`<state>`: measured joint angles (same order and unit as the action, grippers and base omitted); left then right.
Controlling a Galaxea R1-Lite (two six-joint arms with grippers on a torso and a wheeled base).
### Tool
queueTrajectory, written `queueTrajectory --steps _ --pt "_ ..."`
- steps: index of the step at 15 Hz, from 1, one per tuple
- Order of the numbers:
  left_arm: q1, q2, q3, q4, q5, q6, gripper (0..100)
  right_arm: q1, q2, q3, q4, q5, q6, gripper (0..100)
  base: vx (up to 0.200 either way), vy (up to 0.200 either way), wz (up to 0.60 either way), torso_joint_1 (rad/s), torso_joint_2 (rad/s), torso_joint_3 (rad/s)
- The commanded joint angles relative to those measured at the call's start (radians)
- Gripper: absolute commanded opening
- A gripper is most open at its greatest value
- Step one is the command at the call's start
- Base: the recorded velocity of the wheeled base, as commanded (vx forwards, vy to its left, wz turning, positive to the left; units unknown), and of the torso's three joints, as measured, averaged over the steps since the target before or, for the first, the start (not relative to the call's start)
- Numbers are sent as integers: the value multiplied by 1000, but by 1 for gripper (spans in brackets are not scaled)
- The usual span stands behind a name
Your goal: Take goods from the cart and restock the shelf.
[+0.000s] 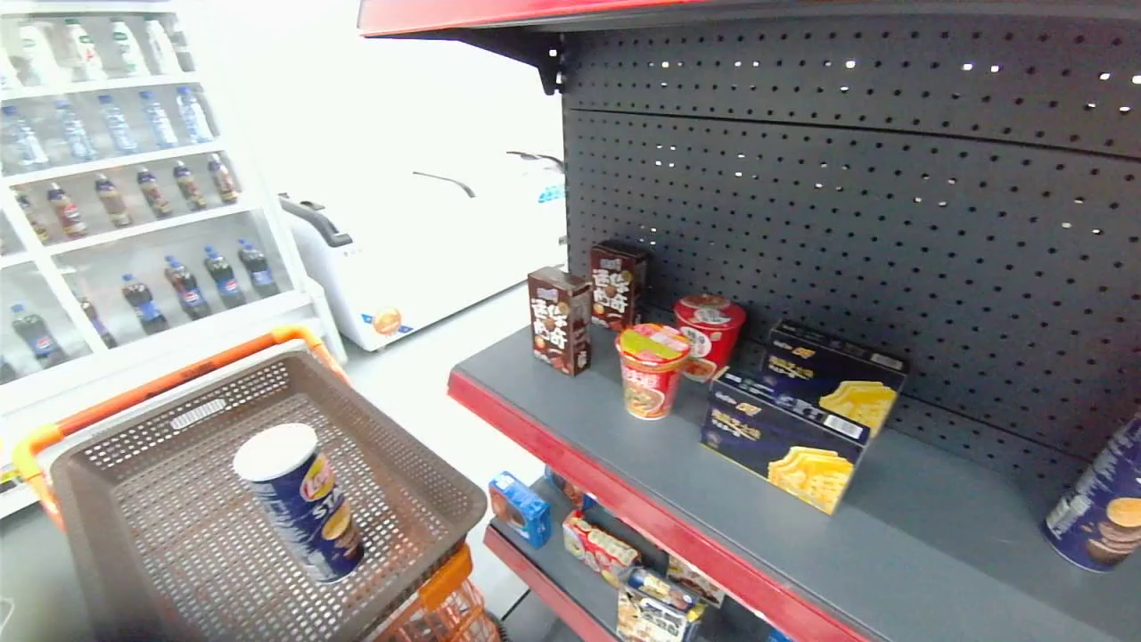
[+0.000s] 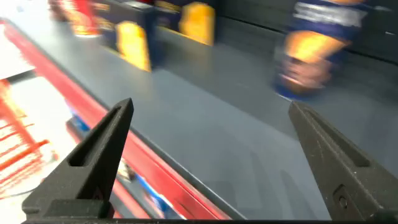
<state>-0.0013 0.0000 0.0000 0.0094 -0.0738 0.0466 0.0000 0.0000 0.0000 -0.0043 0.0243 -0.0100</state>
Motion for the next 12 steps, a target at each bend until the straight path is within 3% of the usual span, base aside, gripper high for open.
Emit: queueTrajectory --steps 1,2,3,4,5,6,8,11,12 --pt "0 0 0 0 2 1 100 0 2 0 0 0 2 100 0 0 600 7 -7 2" --pt "0 0 0 0 0 1 100 0 2 0 0 0 4 100 0 0 600 2 -2 2" --pt "1 0 -80 9 0 1 100 0 2 0 0 0 4 100 0 0 0 0 0 0" --pt "7 100 -235 55 2 12 100 0 2 0 0 0 4 100 0 0 0 0 0 0" --pt "14 167 -288 93 5 13 100 0 2 0 -2 0 4 100 0 0 0 0 0 0" --pt "21 319 -442 221 3 9 100 0 2 0 0 0 4 100 0 0 0 0 0 0" --pt "-8 479 -471 262 -14 15 100 0 2 0 0 0 4 100 0 0 0 0 0 0" --pt "-36 769 -509 133 -23 1 100 0 2 0 0 0 4 100 0 0 0 0 0 0" --pt "-105 865 -502 116 -14 -63 100 0 2 0 0 0 4 100 0 0 0 0 0 0"
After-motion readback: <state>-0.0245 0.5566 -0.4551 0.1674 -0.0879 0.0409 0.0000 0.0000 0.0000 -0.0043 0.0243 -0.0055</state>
